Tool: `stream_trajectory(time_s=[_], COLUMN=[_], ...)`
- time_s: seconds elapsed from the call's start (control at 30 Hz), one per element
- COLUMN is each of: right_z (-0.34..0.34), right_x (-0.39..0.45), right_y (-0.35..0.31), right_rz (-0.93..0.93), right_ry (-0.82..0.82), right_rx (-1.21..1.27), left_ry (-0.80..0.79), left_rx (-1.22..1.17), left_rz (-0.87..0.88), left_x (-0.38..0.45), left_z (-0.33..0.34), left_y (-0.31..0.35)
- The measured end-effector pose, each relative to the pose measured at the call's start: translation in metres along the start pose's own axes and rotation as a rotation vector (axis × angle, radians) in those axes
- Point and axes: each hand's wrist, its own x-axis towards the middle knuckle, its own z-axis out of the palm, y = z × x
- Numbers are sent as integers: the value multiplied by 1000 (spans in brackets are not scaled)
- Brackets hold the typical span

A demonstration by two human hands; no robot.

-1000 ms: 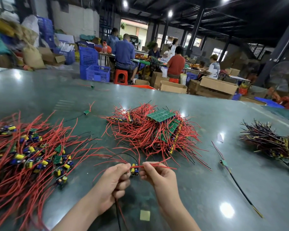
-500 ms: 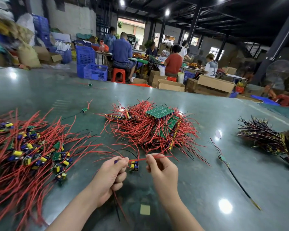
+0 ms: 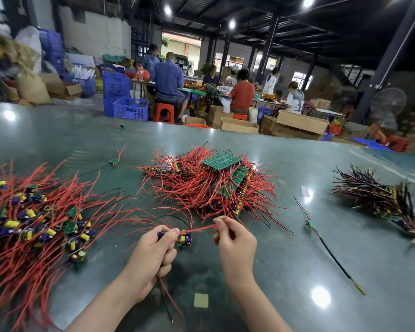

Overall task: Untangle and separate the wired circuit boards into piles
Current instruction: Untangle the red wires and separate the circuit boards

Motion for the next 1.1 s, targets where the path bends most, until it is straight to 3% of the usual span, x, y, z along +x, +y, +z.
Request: stream_trajectory(time_s=[0.23, 0.43, 0.5, 0.6, 0.63, 0.67, 0.73, 0.8, 0.87, 1.0, 1.1], right_z=[-14, -22, -24, -25, -25, -25, -25, -23, -19, -17, -18], right_x=[12, 18, 18, 17, 16, 16, 16, 15, 12, 4, -3], right_y=[-5, -9, -6, -4, -1, -1, -5, -8, -9, -7, -16], right_rz=[205, 155, 15, -482, -539, -501, -230, 81, 211, 17, -148], right_ry=[5, -38, 49, 190, 193, 164, 38, -96, -146, 20, 97], right_rx=[353, 310, 172, -275, -313, -277, -44, 271, 335, 73, 46], left_ry=[-98, -202, -245, -269, -265, -255, -239, -263, -268, -96, -10], left_rx=[94, 138, 156, 147, 127, 99, -36, -314, -589, -663, -699], left_rz=[-46, -112, -128, -138, -136, -131, -164, -247, -281, -155, -48], left_x=[-7, -11, -11, -11, -12, -12, -12, -9, -7, -6, -4], left_z=[5, 2, 3, 5, 5, 4, -1, -3, -5, -10, -14], left_y=[2, 8, 8, 8, 10, 11, 13, 15, 16, 17, 15])
